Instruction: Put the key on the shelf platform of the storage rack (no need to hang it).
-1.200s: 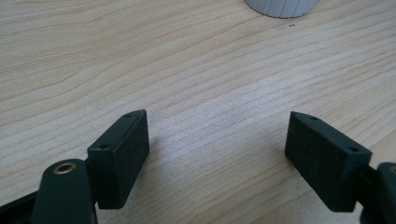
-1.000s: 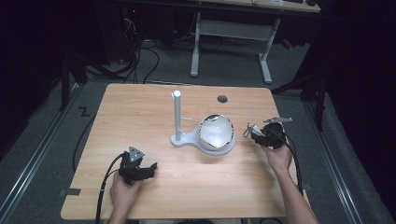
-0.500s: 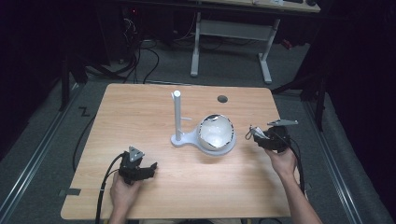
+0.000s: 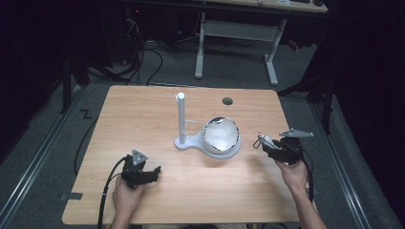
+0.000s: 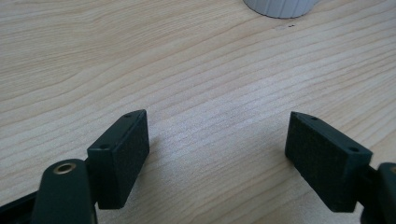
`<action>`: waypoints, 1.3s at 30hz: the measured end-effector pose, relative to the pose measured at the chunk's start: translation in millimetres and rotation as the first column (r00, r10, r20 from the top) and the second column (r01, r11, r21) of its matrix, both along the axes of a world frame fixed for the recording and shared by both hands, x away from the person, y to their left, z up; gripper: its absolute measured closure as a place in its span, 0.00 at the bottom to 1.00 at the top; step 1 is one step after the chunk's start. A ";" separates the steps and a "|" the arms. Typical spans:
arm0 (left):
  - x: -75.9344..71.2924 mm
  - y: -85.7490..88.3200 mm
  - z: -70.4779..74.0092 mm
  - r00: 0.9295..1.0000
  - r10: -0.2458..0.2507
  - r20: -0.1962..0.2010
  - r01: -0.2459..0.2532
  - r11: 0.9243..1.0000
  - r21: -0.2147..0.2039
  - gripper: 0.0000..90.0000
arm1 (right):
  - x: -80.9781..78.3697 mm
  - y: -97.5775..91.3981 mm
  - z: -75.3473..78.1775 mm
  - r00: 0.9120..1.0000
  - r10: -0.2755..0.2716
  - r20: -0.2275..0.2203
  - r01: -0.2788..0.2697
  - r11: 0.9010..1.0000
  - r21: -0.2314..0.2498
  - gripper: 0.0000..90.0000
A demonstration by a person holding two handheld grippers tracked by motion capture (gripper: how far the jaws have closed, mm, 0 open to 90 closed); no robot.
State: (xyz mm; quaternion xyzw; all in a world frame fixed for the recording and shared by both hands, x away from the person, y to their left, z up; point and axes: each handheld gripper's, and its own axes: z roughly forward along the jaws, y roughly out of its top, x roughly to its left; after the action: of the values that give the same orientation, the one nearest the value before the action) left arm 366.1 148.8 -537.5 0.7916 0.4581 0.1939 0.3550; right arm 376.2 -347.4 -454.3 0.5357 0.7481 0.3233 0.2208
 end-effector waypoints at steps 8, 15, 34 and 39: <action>-0.1 -0.1 0.0 1.000 0.000 0.000 0.000 1.000 0.002 0.25 | -19.5 1.6 2.0 1.000 0.016 0.007 -0.017 1.000 0.024 0.56; -0.1 -0.3 0.0 1.000 0.000 0.001 0.000 1.000 0.004 0.25 | -32.2 10.5 5.1 0.998 0.052 0.017 -0.053 0.998 0.037 0.56; -0.1 -0.2 0.0 1.000 0.000 0.000 0.000 1.000 0.003 0.25 | -35.7 41.1 17.5 0.988 0.153 0.031 -0.155 0.986 0.060 0.56; -0.1 -0.2 0.1 1.000 0.000 0.000 0.000 1.000 0.003 0.25 | -30.9 49.2 24.2 0.983 0.178 0.041 -0.180 0.982 0.053 0.56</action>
State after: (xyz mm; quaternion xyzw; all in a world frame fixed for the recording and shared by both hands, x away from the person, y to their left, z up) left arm 366.0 148.6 -537.4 0.7921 0.4577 0.1945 0.3539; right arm 345.3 -298.3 -430.1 0.4664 0.7796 0.3727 0.1891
